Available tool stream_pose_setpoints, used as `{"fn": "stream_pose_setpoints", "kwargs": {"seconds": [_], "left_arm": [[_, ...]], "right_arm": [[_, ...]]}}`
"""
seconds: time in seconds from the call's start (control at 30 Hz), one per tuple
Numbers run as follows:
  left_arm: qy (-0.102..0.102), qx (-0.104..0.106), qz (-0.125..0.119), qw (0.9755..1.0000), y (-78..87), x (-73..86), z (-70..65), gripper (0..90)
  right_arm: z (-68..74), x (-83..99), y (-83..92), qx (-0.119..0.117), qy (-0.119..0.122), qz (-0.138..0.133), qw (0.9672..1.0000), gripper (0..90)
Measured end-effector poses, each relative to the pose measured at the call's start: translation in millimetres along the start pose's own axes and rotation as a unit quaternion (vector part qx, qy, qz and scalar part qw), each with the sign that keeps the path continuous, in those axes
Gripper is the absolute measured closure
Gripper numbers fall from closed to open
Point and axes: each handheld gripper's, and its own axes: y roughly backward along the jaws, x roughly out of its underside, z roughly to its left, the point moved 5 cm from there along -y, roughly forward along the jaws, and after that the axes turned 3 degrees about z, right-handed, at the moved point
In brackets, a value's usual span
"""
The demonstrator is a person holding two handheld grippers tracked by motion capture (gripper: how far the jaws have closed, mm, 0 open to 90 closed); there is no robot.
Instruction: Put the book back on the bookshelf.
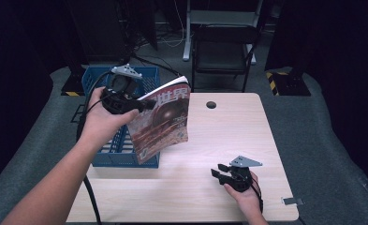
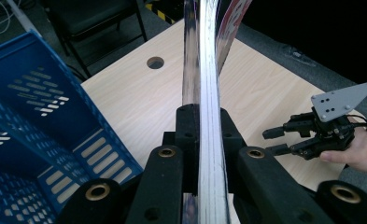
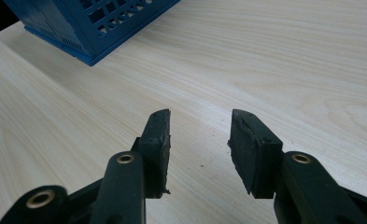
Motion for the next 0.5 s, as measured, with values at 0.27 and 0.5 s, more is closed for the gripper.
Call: {"fn": "stream_pose_setpoints", "kwargs": {"seconds": [0.27, 0.5], "left_arm": [[0.011, -0.011, -0.004, 0.9999, 7.3, 0.7, 10.1, 84.1], [0.017, -0.021, -0.002, 0.9996, 16.7, 3.9, 22.6, 84.1]], "right_arm": [[-1.0, 0.0, -0.2, 0.003, 0.002, 0.000, 1.0000, 58.2], [-1.5, 0.2, 0.2, 0.002, 0.003, 0.002, 1.0000, 58.2]]}}
